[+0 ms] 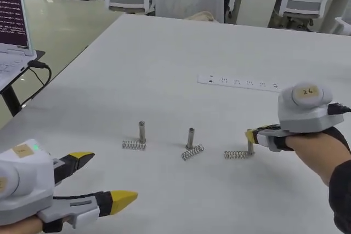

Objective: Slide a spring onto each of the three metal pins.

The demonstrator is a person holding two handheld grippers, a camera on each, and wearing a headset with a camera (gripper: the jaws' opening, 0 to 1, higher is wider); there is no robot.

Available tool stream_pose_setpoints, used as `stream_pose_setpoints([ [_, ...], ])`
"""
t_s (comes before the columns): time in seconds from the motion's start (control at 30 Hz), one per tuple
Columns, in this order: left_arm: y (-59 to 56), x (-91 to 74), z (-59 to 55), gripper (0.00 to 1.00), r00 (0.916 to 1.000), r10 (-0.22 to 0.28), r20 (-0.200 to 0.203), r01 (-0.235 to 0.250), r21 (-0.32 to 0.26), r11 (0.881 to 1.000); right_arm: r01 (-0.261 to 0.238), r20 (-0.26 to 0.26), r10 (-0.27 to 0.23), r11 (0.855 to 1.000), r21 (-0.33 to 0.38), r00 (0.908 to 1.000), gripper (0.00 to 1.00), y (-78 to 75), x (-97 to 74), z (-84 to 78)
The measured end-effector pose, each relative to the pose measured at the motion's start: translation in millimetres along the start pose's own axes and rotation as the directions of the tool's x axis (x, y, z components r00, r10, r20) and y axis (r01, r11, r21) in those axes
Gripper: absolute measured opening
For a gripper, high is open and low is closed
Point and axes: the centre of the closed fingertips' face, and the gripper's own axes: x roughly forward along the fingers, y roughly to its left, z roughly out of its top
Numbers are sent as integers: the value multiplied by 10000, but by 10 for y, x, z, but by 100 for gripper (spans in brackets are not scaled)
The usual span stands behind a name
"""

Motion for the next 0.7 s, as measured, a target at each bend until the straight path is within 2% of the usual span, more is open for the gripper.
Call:
stream_pose_setpoints([
  [0.7,-30,-43,58,76,10000,-25,79,24,171,9999,39,-53,-38,9999,126,10000,5,35,-110,-95],
])
